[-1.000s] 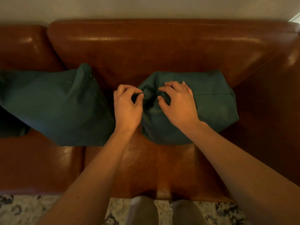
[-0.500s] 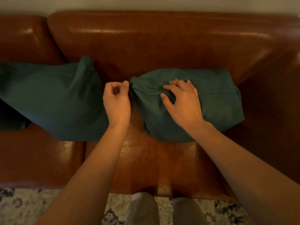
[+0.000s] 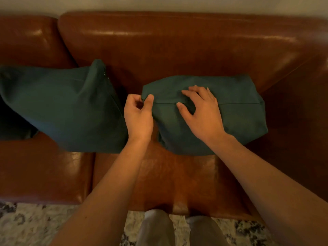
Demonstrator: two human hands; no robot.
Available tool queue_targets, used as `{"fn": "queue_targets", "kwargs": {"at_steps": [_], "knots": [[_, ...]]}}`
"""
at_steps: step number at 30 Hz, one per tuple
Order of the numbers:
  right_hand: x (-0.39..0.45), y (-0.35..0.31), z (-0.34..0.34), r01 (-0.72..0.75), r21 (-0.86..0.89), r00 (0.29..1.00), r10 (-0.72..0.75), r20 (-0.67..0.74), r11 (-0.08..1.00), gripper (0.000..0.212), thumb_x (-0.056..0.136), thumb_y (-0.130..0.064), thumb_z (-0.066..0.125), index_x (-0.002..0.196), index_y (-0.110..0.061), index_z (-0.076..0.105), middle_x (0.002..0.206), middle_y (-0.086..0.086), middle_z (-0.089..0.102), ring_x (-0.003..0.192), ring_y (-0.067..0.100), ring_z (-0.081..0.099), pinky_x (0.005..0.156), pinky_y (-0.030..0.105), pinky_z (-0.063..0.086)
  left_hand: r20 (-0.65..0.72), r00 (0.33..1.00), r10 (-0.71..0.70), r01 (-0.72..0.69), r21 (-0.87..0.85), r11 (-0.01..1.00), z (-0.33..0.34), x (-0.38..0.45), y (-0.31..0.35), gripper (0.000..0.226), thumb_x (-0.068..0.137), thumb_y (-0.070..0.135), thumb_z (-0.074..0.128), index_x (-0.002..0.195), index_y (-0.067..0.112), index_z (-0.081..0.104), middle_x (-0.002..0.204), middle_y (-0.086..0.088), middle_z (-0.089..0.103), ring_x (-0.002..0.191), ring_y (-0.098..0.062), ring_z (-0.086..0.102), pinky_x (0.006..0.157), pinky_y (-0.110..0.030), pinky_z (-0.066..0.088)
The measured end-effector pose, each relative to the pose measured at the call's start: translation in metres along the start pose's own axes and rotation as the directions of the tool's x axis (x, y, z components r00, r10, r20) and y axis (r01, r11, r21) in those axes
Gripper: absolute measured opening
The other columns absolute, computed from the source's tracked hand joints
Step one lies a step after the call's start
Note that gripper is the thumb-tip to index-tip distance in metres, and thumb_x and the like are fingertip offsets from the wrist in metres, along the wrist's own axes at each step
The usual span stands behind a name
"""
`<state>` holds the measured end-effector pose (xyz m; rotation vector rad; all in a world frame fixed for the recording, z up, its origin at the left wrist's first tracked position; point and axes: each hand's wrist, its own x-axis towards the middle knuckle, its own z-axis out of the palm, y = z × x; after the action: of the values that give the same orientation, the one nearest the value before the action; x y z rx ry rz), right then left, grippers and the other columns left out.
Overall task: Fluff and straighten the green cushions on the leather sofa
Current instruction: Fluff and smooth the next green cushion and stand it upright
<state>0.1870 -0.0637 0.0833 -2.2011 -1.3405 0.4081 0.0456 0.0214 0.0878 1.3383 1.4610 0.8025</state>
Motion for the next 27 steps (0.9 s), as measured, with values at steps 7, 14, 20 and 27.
{"fn": "queue_targets", "kwargs": {"at_steps": [7, 14, 20, 27], "knots": [[-0.010, -0.006, -0.018, 0.041, 0.061, 0.999, -0.040, -0.026, 0.997, 0.041, 0.095, -0.028, 0.057, 0.132, -0.011, 0.057, 0.134, 0.006, 0.052, 0.134, 0.021, 0.041, 0.117, 0.043, 0.026, -0.081, 0.988, 0.134, -0.114, 0.210, 0.971, 0.005, -0.008, 0.009, 0.036, 0.091, 0.030, 0.062, 0.124, 0.017, 0.052, 0.112, 0.005, 0.052, 0.104, -0.010, 0.053, 0.093, -0.031, 0.047], [-0.039, 0.031, -0.067, -0.097, 0.156, 0.918, 0.148, -0.367, 0.983, 0.027, 0.089, -0.023, 0.060, 0.115, -0.018, 0.066, 0.116, 0.000, 0.059, 0.112, 0.019, 0.052, 0.098, 0.038, 0.041, 0.375, 0.701, 0.606, -0.709, 0.460, 0.535, 0.048, -0.038, 0.048, 0.021, 0.085, 0.025, 0.062, 0.103, 0.015, 0.067, 0.109, -0.005, 0.061, 0.106, -0.026, 0.055, 0.090, -0.038, 0.037], [-0.069, 0.111, -0.096, -0.411, 0.308, 0.800, 0.502, -0.329, 0.858, 0.016, 0.094, -0.023, 0.058, 0.104, -0.020, 0.069, 0.100, -0.004, 0.057, 0.099, 0.018, 0.058, 0.090, 0.041, 0.049, 0.775, 0.398, 0.491, -0.904, 0.242, 0.352, 0.128, -0.061, 0.069, 0.027, 0.087, 0.026, 0.059, 0.111, 0.016, 0.067, 0.117, -0.003, 0.059, 0.109, -0.024, 0.052, 0.089, -0.035, 0.035], [-0.060, 0.148, -0.093, -0.382, 0.366, 0.871, 0.463, -0.163, 0.849, 0.012, 0.092, -0.028, 0.064, 0.098, -0.022, 0.073, 0.089, -0.005, 0.060, 0.081, 0.010, 0.058, 0.074, 0.022, 0.045, 0.818, 0.400, 0.413, -0.914, 0.328, 0.238, 0.154, -0.063, 0.060, 0.029, 0.088, 0.033, 0.055, 0.113, 0.020, 0.063, 0.117, 0.000, 0.057, 0.110, -0.024, 0.051, 0.093, -0.037, 0.034]]}}
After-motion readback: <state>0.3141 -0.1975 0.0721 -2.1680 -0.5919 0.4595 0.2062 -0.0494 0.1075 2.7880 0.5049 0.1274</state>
